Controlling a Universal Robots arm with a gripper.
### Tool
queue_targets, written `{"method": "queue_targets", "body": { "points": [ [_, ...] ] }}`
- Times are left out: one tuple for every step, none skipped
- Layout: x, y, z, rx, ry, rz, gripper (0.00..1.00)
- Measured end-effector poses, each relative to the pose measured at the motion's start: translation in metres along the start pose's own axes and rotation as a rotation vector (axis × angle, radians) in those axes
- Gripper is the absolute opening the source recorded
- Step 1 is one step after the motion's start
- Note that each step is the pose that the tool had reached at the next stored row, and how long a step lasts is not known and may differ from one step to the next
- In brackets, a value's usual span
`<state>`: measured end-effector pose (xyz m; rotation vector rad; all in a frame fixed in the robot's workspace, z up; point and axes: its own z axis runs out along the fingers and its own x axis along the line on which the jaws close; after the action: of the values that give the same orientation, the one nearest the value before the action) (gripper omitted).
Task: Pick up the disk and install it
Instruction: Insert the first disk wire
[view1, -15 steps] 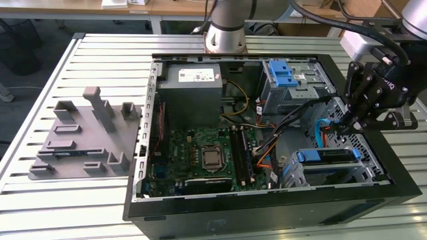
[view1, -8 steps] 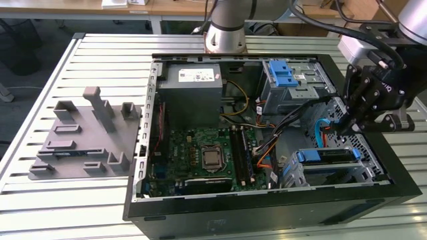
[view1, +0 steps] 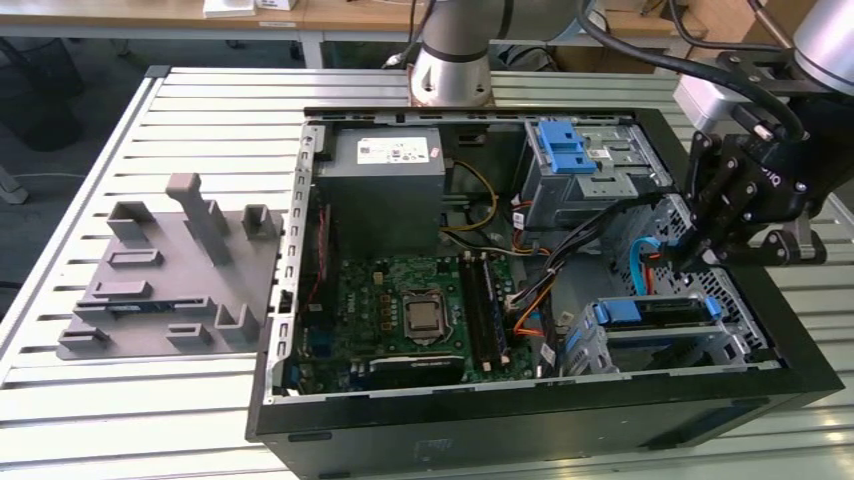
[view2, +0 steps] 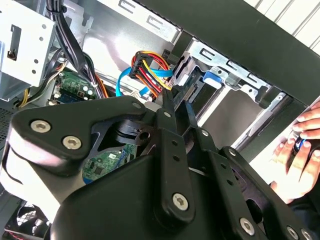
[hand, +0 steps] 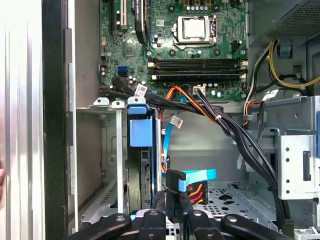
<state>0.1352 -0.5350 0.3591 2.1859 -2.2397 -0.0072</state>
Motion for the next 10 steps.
{"method": "queue_targets", "body": {
  "points": [
    [-0.0004, 0.0, 0.0, 0.0001, 0.0001, 0.0, 0.25],
    [-0.0008, 0.0, -0.0002, 0.0001, 0.0008, 0.0, 0.25],
    [-0.0013, 0.0001, -0.0003, 0.0001, 0.0017, 0.0, 0.25],
    [-0.0018, 0.0001, -0.0005, 0.0002, 0.0023, 0.0, 0.25],
    [-0.0024, 0.0001, -0.0006, 0.0002, 0.003, 0.0, 0.25],
    [-0.0031, 0.0001, -0.0007, 0.0002, 0.0036, 0.0, 0.25],
    [-0.0039, 0.0001, -0.0007, 0.0002, 0.0042, 0.0, 0.25],
    [-0.0048, 0.0002, -0.0007, 0.0002, 0.0045, 0.0, 0.25],
    [-0.0058, 0.0002, -0.0007, 0.0003, 0.0048, 0.0, 0.25],
    [-0.0067, 0.0003, -0.0008, 0.0004, 0.0052, 0.0, 0.25]
  ]
}}
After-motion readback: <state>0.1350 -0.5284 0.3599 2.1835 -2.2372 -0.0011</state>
